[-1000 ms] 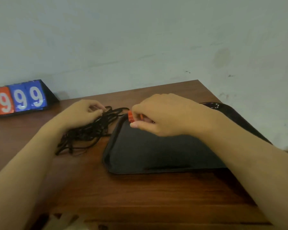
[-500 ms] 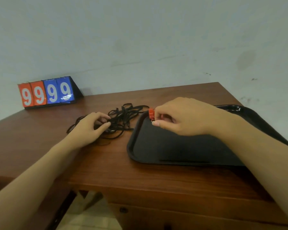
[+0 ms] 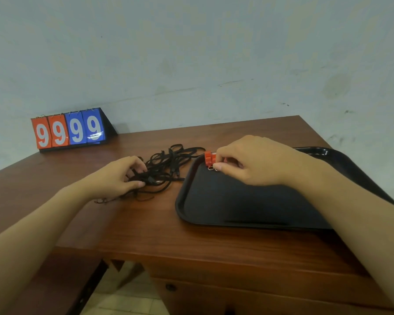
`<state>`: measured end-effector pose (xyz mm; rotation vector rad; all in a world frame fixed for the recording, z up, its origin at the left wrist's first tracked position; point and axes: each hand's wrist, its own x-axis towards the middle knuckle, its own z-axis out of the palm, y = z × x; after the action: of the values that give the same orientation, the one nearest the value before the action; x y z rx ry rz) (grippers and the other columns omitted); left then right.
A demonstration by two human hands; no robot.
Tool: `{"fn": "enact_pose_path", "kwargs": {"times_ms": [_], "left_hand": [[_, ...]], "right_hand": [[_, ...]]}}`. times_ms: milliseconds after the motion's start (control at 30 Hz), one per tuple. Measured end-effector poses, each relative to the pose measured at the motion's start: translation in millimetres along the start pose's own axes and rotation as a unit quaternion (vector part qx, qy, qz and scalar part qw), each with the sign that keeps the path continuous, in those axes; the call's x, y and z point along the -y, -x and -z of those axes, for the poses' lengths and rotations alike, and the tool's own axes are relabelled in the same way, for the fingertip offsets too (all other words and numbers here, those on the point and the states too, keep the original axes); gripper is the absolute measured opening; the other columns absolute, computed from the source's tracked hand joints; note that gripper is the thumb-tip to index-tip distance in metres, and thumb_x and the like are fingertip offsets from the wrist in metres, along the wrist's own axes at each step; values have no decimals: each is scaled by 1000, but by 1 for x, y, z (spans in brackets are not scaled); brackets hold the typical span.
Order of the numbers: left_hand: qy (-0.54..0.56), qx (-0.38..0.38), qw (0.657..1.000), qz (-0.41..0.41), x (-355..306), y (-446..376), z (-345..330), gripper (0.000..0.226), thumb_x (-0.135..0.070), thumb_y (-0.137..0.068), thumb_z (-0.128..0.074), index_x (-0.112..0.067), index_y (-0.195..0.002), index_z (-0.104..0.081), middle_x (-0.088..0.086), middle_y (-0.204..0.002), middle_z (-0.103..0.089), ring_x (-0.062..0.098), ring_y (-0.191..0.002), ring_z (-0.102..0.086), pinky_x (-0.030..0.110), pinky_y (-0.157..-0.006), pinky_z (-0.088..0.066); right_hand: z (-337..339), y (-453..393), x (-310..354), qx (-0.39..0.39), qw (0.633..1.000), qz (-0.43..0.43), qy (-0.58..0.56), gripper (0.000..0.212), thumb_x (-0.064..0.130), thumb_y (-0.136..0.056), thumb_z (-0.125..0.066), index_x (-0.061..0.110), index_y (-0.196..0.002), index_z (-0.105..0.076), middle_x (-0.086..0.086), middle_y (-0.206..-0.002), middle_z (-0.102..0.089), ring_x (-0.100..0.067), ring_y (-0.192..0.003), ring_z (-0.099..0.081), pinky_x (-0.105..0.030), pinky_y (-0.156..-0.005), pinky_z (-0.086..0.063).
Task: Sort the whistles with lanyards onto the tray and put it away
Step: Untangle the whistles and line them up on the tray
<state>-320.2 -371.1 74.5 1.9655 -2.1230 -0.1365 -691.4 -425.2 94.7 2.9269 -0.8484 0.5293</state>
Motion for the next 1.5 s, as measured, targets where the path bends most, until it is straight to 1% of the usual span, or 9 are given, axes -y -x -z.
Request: {"fn": "enact_pose_path", "kwargs": {"times_ms": [333, 500, 667, 833, 1000, 1133, 1333, 1400, 1500], "left_hand": [[-50, 13, 999, -16, -2, -7, -3, 25, -44, -87, -73, -38, -109, -64, -14, -109, -55, 4, -95, -56, 19, -76, -44], [-71, -9, 997, -38, -7, -8, 4, 23, -39, -88, -73, -34, -109, -66, -13, -109, -57, 3, -96, -53, 18, -77, -42], [-97, -53, 993, -38, -17, -9, 19, 20, -36, -91, -71, -31, -109, -65, -15, -94, -62, 0, -86, -56, 18, -68, -39], [-129, -22, 991, -38, -21, -12, 29, 29, -48, -96, -58, -29, -117, -57, -8, -93, -68, 10, -81, -65, 25, -71, -51], [-184, 14, 983, -20, -18, -17, 32, 30, -40, -98, -59, -24, -123, -59, -13, -89, -59, 0, -79, -56, 17, -67, -41], [-177, -1, 984, 14, -18, -16, 35, 30, -37, -99, -56, -24, -126, -63, -9, -95, -65, 6, -81, -65, 17, -67, -45], [-176, -20, 984, 9, -24, -14, 31, 27, -33, -102, -50, -37, -127, -60, -15, -74, -67, -2, -48, -59, 14, -54, -42], [-171, -35, 985, 9, -22, -15, 30, 31, -36, -102, -51, -35, -132, -56, -10, -83, -70, 1, -55, -61, 18, -60, -49], [-162, -103, 981, 31, -15, -18, 28, 45, -44, -97, -57, -20, -135, -57, -5, -90, -61, 11, -80, -58, 35, -81, -56]], "right_hand": [[-1, -1, -4, 16, 1000, -23, 2, 22, 50, -102, -42, 38, -94, -59, 13, -73, -60, -5, -66, -56, -33, -60, -51], [-3, -2, -6, 19, 999, -28, 3, 21, 49, -101, -43, 37, -95, -60, 13, -74, -61, -6, -67, -57, -36, -62, -52], [-3, -2, -8, 17, 999, -32, 3, 18, 46, -101, -46, 37, -94, -59, 14, -73, -59, -5, -67, -56, -36, -63, -52], [-3, -2, -9, 19, 999, -41, -1, 17, 43, -100, -46, 36, -96, -61, 14, -76, -62, -6, -69, -57, -37, -65, -54], [-2, -1, -11, 10, 999, -49, -2, 17, 42, -100, -45, 36, -95, -61, 16, -77, -62, -5, -71, -58, -35, -64, -53], [-1, 0, -11, 9, 999, -49, -2, 18, 41, -101, -46, 34, -96, -63, 16, -75, -61, -3, -69, -56, -30, -60, -46], [-1, -1, -12, 14, 999, -52, -3, 18, 40, -102, -47, 34, -97, -63, 15, -74, -60, -3, -68, -56, -28, -59, -41], [-1, -1, -12, 17, 998, -54, -4, 18, 40, -102, -47, 33, -97, -63, 15, -75, -61, -3, -68, -56, -27, -59, -43], [-1, -1, -13, 19, 998, -59, -2, 19, 40, -102, -47, 33, -97, -63, 14, -74, -61, -3, -67, -56, -29, -60, -47]]}}
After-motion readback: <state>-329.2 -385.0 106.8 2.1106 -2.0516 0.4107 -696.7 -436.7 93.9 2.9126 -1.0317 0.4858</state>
